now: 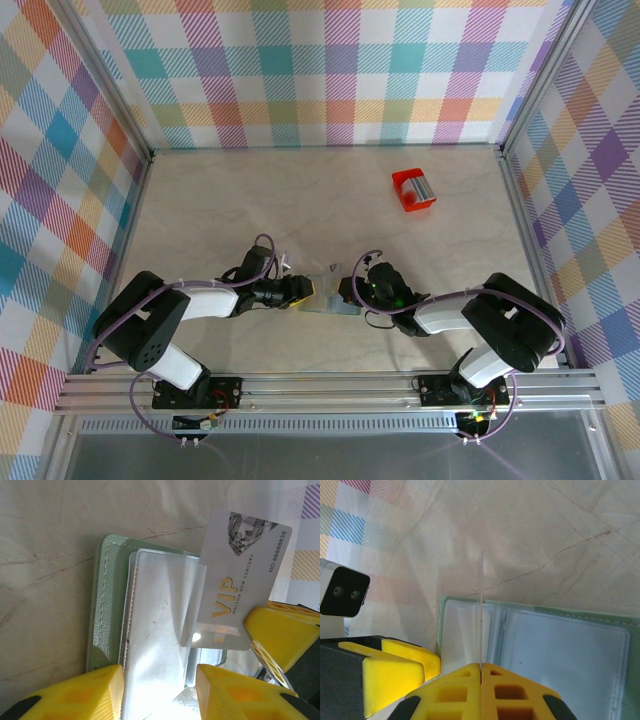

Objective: Put the credit cards into the card holder

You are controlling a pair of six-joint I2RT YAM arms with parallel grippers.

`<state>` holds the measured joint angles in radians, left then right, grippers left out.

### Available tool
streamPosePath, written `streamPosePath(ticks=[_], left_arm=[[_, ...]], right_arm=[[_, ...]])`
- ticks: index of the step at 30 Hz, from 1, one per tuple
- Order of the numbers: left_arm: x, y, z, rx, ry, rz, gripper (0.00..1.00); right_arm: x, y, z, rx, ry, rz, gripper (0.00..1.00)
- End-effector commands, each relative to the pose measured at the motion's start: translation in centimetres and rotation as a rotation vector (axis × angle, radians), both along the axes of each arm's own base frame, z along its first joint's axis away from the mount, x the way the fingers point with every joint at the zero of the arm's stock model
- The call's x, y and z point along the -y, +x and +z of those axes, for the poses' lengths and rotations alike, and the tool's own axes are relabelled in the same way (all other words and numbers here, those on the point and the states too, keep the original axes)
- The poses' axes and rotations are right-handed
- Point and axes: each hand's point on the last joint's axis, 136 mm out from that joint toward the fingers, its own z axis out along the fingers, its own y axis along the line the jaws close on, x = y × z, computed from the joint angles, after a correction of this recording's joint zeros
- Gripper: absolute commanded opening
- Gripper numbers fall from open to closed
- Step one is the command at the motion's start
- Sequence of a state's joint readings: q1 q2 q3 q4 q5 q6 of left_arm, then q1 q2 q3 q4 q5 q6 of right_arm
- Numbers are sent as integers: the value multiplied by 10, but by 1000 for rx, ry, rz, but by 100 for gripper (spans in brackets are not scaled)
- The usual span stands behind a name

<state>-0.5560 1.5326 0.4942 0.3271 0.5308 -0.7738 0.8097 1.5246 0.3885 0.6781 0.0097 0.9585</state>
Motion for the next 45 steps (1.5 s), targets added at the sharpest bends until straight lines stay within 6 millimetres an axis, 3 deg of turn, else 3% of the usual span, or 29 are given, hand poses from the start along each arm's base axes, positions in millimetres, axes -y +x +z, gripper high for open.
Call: streamPosePath(ticks=[1, 15, 45], left_arm=[[-3, -7, -9, -23, 16, 6, 43], [-5, -7, -6, -21, 17, 18, 42], [-9, -13, -2, -7, 20, 26, 42]], right_arm=[[2, -5, -9, -48, -2, 7, 0], [6, -26, -35, -196, -17, 2, 0], [5, -42, -50, -339, -140, -14, 0]])
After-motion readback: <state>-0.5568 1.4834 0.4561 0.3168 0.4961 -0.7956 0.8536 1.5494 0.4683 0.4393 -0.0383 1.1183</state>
